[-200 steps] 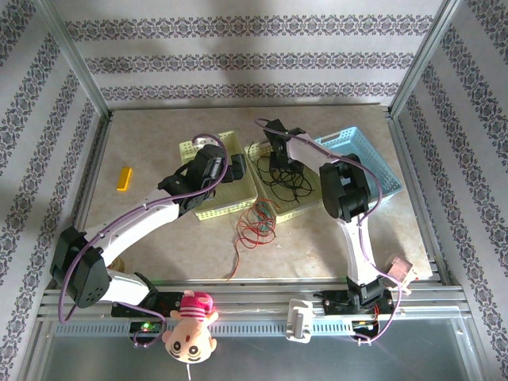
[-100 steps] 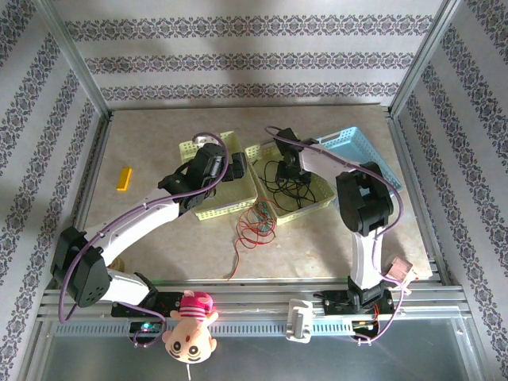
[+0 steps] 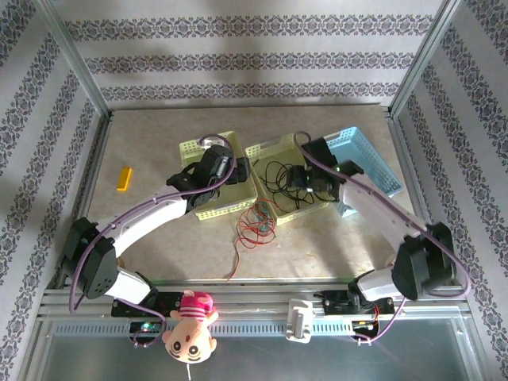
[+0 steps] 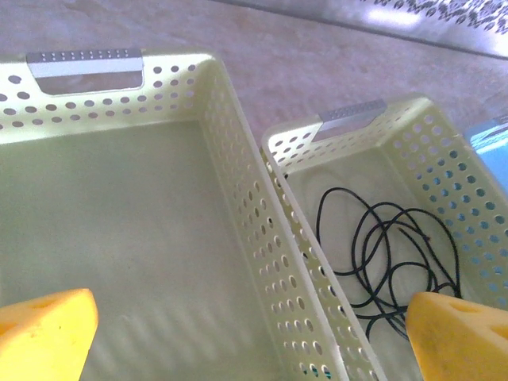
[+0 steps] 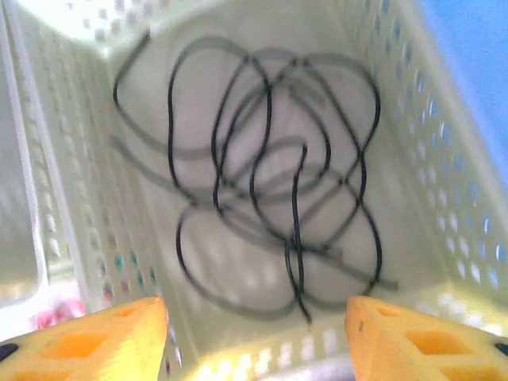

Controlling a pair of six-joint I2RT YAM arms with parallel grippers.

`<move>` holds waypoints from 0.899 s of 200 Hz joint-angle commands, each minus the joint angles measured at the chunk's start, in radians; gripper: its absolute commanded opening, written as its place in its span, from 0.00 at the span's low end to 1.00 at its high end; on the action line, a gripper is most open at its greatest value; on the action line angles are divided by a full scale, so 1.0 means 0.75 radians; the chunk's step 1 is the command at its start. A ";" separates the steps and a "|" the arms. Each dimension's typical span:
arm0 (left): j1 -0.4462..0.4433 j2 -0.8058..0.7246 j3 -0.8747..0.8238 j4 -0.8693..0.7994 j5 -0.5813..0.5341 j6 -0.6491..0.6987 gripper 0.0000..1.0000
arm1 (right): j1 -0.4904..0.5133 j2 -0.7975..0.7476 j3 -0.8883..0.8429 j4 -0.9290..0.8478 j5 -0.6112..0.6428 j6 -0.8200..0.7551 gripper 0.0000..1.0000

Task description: Untangle the cables

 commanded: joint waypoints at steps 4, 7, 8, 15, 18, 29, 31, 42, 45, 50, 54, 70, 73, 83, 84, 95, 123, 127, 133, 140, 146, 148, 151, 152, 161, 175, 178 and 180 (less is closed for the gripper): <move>0.002 0.026 0.047 -0.060 0.006 0.001 0.99 | 0.073 -0.176 -0.151 -0.277 -0.135 -0.056 0.60; 0.001 0.029 0.050 -0.066 0.008 0.003 0.99 | 0.079 -0.197 -0.165 -0.295 -0.153 -0.051 0.59; 0.001 0.031 0.051 -0.067 0.008 0.004 0.99 | 0.081 -0.205 -0.172 -0.301 -0.159 -0.050 0.59; 0.002 0.041 0.056 -0.077 0.012 0.008 0.99 | 0.091 -0.245 -0.214 -0.325 -0.207 -0.039 0.59; 0.001 0.046 0.061 -0.080 0.014 0.011 0.99 | 0.094 -0.257 -0.230 -0.334 -0.227 -0.038 0.59; -0.002 0.058 0.071 -0.094 0.018 0.021 0.99 | 0.111 -0.276 -0.275 -0.349 -0.280 -0.044 0.59; -0.002 0.062 0.072 -0.096 0.019 0.021 0.99 | 0.112 -0.275 -0.282 -0.348 -0.287 -0.048 0.59; -0.007 0.069 0.079 -0.106 0.018 0.025 0.99 | 0.108 -0.247 -0.314 -0.320 -0.315 -0.066 0.59; -0.010 0.071 0.082 -0.107 0.017 0.025 0.99 | 0.105 -0.232 -0.319 -0.310 -0.325 -0.068 0.59; -0.012 0.073 0.083 -0.108 0.017 0.023 0.99 | 0.096 -0.201 -0.323 -0.289 -0.353 -0.076 0.59; -0.014 0.072 0.083 -0.108 0.017 0.020 0.99 | 0.088 -0.171 -0.326 -0.265 -0.386 -0.081 0.59; -0.022 0.065 0.080 -0.108 0.013 0.003 0.99 | 0.055 -0.018 -0.300 -0.200 -0.482 -0.097 0.59; -0.024 0.062 0.081 -0.108 0.013 0.001 0.99 | 0.048 0.017 -0.285 -0.205 -0.502 -0.109 0.58; -0.031 0.051 0.070 -0.100 0.015 0.000 0.99 | 0.019 0.121 -0.228 -0.231 -0.538 -0.142 0.55; -0.032 0.050 0.069 -0.100 0.016 0.000 0.99 | 0.016 0.125 -0.223 -0.232 -0.540 -0.144 0.55; -0.040 0.041 0.061 -0.102 0.037 0.002 0.99 | -0.016 0.190 -0.184 -0.216 -0.552 -0.160 0.55; -0.072 0.040 0.040 -0.140 0.114 0.027 0.99 | -0.102 0.296 -0.099 -0.065 -0.554 -0.106 0.55; -0.077 0.041 0.035 -0.142 0.129 0.037 0.99 | -0.111 0.315 -0.083 -0.035 -0.564 -0.090 0.55; -0.088 0.042 0.026 -0.139 0.152 0.050 0.99 | -0.125 0.347 -0.059 0.002 -0.577 -0.066 0.55; -0.099 0.043 0.014 -0.133 0.180 0.068 0.99 | -0.135 0.383 -0.026 0.034 -0.584 -0.042 0.55; -0.108 0.046 0.005 -0.130 0.199 0.081 0.99 | -0.139 0.409 0.004 0.047 -0.582 -0.032 0.55; -0.111 0.045 0.002 -0.129 0.204 0.083 0.99 | -0.141 0.416 0.017 0.050 -0.579 -0.030 0.55; -0.113 0.045 -0.002 -0.130 0.210 0.086 0.99 | -0.142 0.424 0.033 0.056 -0.573 -0.024 0.55; -0.115 0.046 -0.002 -0.130 0.211 0.087 0.99 | -0.142 0.427 0.039 0.057 -0.570 -0.023 0.55; -0.124 0.045 -0.012 -0.130 0.231 0.094 0.99 | -0.142 0.438 0.080 0.064 -0.542 -0.013 0.55; -0.137 0.045 -0.019 -0.127 0.259 0.111 0.99 | -0.144 0.418 0.116 0.078 -0.501 -0.007 0.55; -0.140 0.045 -0.019 -0.125 0.263 0.115 0.99 | -0.142 0.409 0.117 0.082 -0.493 -0.006 0.55; -0.141 0.045 -0.019 -0.126 0.265 0.118 0.99 | -0.142 0.399 0.120 0.086 -0.488 -0.005 0.55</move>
